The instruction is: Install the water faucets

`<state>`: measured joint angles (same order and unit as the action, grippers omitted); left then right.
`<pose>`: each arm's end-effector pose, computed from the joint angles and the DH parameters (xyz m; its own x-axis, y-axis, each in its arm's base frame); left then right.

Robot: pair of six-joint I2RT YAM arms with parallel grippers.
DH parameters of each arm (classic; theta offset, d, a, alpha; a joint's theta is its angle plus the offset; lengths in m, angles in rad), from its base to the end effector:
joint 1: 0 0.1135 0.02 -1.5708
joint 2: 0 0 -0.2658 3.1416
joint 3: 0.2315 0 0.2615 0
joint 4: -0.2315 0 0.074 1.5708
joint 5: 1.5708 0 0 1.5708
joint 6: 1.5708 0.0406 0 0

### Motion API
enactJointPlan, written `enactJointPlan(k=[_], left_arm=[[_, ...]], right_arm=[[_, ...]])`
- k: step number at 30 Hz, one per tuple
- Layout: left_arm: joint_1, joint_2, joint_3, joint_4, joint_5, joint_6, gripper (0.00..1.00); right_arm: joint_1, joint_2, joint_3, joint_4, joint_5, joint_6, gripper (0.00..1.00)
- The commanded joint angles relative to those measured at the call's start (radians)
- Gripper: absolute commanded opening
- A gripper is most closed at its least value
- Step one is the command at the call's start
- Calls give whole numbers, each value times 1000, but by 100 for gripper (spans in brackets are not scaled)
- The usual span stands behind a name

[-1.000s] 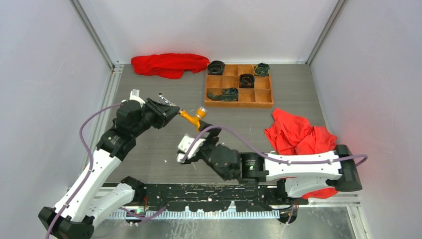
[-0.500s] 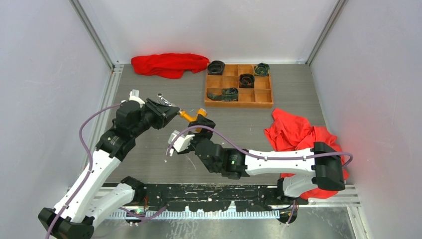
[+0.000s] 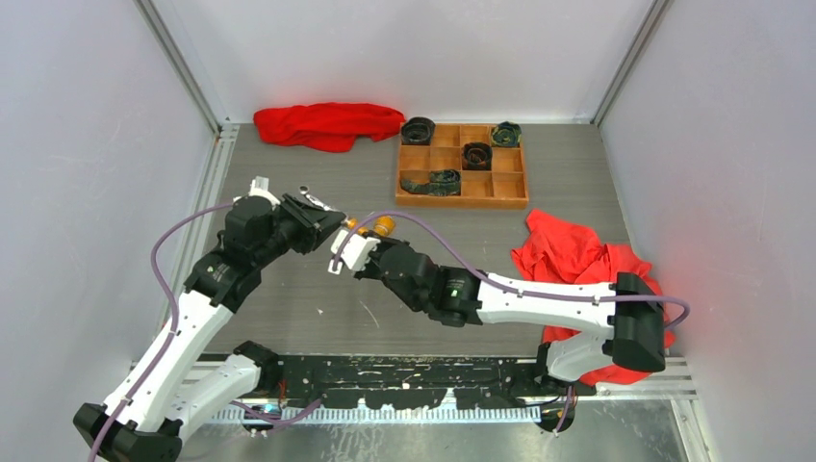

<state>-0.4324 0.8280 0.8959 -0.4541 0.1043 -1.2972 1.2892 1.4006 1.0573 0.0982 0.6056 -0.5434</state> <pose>0.1762 -0.0860 0.3433 -0.5780 -0.7879 -0.2125 -0.1930 0.3851 -0.9025 0.1164 0.3192 0.3202 0.2713 -0.5919 -0.7590 -0.5795 0.5291 -0.6198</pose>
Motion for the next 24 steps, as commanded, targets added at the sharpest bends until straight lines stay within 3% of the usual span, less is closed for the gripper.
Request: enactJointPlan(k=[1, 6, 11, 13, 15, 18, 24], left_arm=[[-2, -44, 36, 122, 29, -11, 0], [-3, -36, 31, 138, 37, -14, 0], [-3, -35, 29, 140, 36, -14, 0], [-3, -36, 30, 137, 36, -13, 0], [-3, -35, 33, 131, 33, -11, 0], [-3, -32, 32, 131, 35, -12, 0], [-3, -33, 26, 136, 33, -17, 0]], right_arm=[[-64, -51, 45, -83, -230, 214, 19], [-154, -63, 56, -134, -532, 405, 2], [-255, -77, 29, -97, -786, 592, 3], [-261, -101, 17, -94, -782, 590, 17], [-261, -137, 3, -92, -750, 577, 40], [-260, -205, 2, -96, -705, 556, 56], [-261, -302, -36, -50, -497, 464, 75]])
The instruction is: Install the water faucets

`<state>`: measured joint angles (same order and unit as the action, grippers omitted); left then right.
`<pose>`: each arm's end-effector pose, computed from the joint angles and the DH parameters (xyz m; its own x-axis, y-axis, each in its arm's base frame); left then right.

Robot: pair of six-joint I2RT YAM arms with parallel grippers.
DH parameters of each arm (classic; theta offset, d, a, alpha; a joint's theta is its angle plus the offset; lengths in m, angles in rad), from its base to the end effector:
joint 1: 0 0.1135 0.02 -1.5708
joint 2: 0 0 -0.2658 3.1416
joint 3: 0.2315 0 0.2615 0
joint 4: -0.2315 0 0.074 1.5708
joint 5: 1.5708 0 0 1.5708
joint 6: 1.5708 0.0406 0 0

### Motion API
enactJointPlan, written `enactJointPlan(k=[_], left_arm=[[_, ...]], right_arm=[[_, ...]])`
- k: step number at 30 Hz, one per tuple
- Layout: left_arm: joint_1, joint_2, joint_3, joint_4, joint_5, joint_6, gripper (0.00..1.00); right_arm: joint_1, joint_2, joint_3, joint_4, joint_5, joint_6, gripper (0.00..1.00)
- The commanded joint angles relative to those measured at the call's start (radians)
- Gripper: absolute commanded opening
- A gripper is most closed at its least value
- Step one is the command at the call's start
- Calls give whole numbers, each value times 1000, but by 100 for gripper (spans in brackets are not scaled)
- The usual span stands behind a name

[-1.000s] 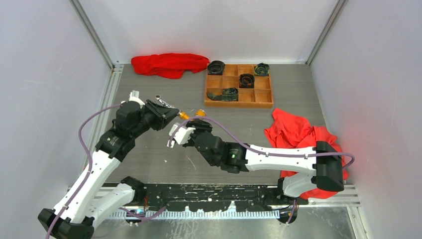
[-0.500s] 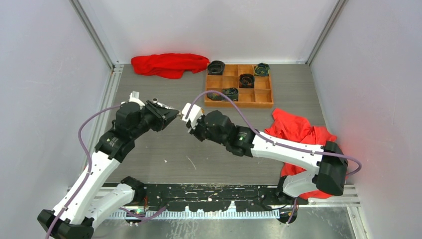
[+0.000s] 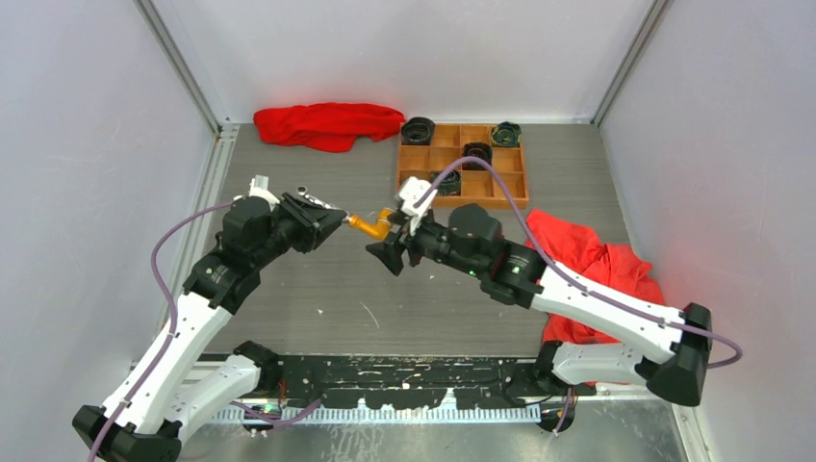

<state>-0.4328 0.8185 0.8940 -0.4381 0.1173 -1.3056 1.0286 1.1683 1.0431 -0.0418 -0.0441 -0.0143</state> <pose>0.1746 -0.0859 0.3460 -0.5822 -0.7868 -0.2050 -0.1755 0.3678 -0.9132 0.1475 0.2484 0.3668 -0.0732 -0.1492 -0.9861 -0.8793 0.4762 -0.0068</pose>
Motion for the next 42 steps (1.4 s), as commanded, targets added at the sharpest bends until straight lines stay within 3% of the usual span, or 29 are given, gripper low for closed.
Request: enactJointPlan(k=[1, 5, 12, 17, 20, 23, 27, 35, 39, 42], left_arm=[[-3, -24, 25, 121, 20, -10, 0], [-2, -28, 22, 115, 17, -11, 0], [-3, -24, 25, 114, 15, -10, 0], [-3, -25, 28, 112, 16, -9, 0], [-3, -31, 28, 107, 14, -9, 0], [-3, -32, 26, 108, 14, -11, 0], [-3, -31, 24, 115, 18, -12, 0], [-3, -35, 24, 112, 17, -12, 0], [-4, -30, 24, 117, 22, -12, 0], [-3, -34, 19, 121, 22, -11, 0]], right_arm=[[0, -70, -26, 94, 176, -84, 76], [29, -28, -4, 78, 228, -156, 80], [198, 129, 55, 75, 520, -374, 89], [232, 239, 70, 148, 732, -467, 88], [241, 272, 59, 219, 849, -526, 77], [241, 288, 45, 264, 867, -562, 67], [243, 332, 43, 283, 888, -596, 61], [247, 330, 26, 317, 898, -626, 20], [246, 303, 75, 155, 735, -530, 1], [205, 268, 132, 7, 524, -345, 1]])
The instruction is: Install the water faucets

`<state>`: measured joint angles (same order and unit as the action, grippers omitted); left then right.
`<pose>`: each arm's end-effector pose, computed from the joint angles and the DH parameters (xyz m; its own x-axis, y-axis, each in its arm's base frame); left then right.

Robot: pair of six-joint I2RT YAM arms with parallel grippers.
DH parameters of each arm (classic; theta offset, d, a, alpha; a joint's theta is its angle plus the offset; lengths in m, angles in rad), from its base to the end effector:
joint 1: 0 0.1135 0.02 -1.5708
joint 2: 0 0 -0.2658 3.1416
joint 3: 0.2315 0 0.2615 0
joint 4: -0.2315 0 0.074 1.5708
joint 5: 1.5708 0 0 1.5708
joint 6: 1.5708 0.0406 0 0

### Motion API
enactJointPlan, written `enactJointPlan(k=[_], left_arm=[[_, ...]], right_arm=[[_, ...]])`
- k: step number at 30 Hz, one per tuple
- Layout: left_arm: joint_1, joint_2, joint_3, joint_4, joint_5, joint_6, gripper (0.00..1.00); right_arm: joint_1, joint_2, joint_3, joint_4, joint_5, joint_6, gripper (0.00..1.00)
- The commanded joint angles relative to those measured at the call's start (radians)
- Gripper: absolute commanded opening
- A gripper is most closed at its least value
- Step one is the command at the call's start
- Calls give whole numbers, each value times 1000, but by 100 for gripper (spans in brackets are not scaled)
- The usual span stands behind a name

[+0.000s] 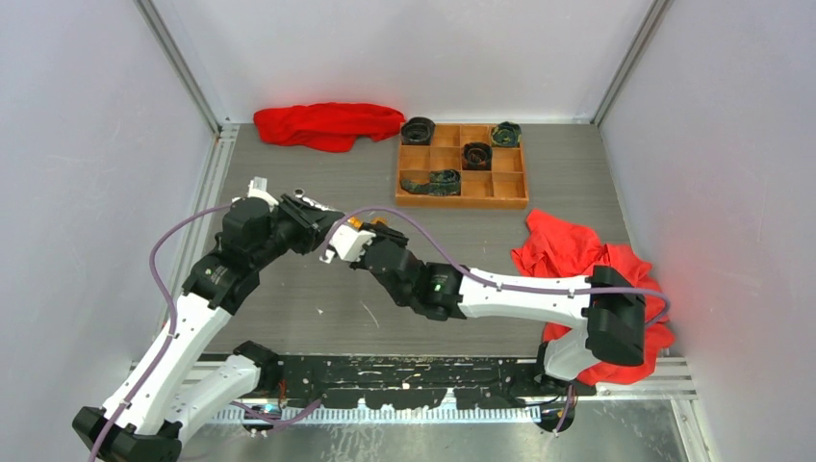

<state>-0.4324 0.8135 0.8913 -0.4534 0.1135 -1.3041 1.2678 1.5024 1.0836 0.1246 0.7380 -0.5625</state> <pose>0.1732 -0.0850 0.3443 -0.5817 -0.7871 -0.2051 -0.1863 0.3744 -0.9083 0.1330 0.3339 0.2998 0.2009 -0.6796 -0.7055 -0.4809 0.5590 -0.6754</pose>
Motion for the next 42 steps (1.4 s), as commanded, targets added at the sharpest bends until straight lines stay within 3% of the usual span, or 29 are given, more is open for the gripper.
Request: enactJointPlan(k=[1, 7, 15, 23, 26, 28, 31, 33, 34, 37, 40, 42], left_arm=[[-3, -29, 23, 136, 26, -13, 0], [-3, -25, 33, 131, 29, -9, 0], [-3, -25, 30, 135, 27, -9, 0], [-3, -29, 38, 127, 27, -3, 0], [-3, -33, 35, 127, 26, -1, 0], [-2, -36, 33, 128, 28, -1, 0], [-4, -43, 24, 129, 22, -3, 0], [-3, -42, 22, 128, 23, -5, 0], [-4, -41, 21, 128, 24, -6, 0], [-3, -48, 17, 129, 21, -10, 0], [-3, -53, 17, 124, 16, -11, 0], [-3, -49, 16, 126, 20, -11, 0]], right_arm=[[-55, -79, 101, -185, -337, 256, 0], [-174, -144, 87, -212, -678, 461, 1], [-209, -189, 68, -221, -763, 488, 1], [-401, -157, 94, -165, -1371, 765, 1], [-486, -117, 77, -2, -1627, 1022, 1], [-531, -96, 18, 249, -1764, 1287, 4], [-555, -75, -72, 641, -1832, 1653, 11], [-557, -81, -87, 693, -1830, 1715, 19], [-558, -88, -88, 652, -1817, 1690, 28], [-562, -166, -56, 297, -1708, 1394, 67], [-567, -228, -45, 61, -1573, 1224, 91], [-577, -257, -47, -18, -1514, 1174, 99]])
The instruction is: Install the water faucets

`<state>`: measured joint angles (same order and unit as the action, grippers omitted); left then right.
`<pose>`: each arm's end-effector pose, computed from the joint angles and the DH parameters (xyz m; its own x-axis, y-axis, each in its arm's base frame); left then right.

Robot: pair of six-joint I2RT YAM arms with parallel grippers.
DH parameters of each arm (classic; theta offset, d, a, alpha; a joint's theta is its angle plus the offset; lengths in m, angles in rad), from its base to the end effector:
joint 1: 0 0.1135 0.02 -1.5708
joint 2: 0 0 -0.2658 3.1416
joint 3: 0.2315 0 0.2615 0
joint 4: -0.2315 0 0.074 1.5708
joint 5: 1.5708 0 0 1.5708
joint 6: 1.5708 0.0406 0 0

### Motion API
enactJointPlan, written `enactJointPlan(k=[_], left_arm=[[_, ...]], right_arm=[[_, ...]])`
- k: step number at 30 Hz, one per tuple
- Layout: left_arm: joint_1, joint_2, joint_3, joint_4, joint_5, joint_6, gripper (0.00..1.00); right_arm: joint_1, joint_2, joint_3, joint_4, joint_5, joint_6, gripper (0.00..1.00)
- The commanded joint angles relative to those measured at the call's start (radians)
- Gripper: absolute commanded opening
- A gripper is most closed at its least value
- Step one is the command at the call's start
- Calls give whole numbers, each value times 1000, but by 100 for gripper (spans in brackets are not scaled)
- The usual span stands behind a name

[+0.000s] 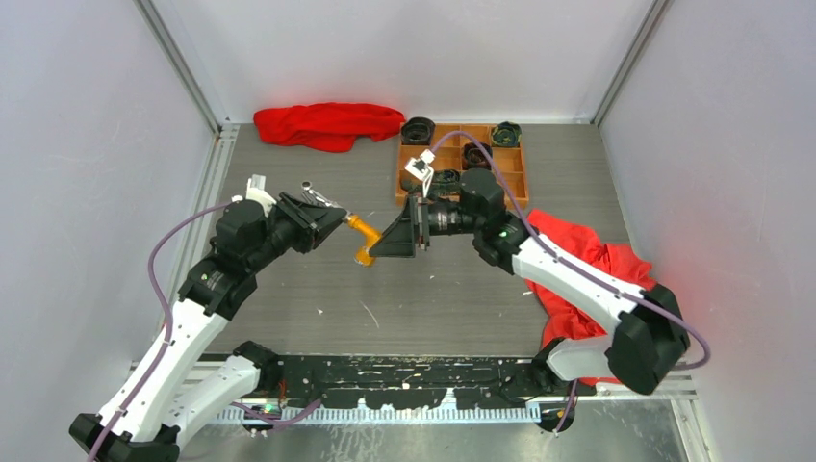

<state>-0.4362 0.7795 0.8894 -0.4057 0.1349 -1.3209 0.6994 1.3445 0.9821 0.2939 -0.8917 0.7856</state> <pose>0.1668 -0.0838 0.3546 -0.5840 -0.7871 -0.1986 -0.1236 0.3280 -0.9366 0.2237 0.2295 0.3316 -0.7431 -0.0447 -0.6676 -0.6688 0.0176 0.7432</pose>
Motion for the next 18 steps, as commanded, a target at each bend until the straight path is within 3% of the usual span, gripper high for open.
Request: enactJointPlan(k=[1, 8, 11, 15, 18], left_arm=[[1, -14, 20, 80, 0, 5, 0], [1, -14, 21, 80, -1, 6, 0], [1, -16, 17, 80, -4, 5, 0], [1, -10, 12, 92, -1, 1, 0], [1, -7, 11, 94, 0, 0, 0]], right_arm=[[-15, -115, 54, -220, 149, -199, 100], [-18, -204, 140, -546, 436, -487, 100], [51, -269, 156, -592, 598, -659, 100], [262, -417, 41, -465, 826, -1010, 100], [402, -566, -212, -175, 929, -1288, 100]])
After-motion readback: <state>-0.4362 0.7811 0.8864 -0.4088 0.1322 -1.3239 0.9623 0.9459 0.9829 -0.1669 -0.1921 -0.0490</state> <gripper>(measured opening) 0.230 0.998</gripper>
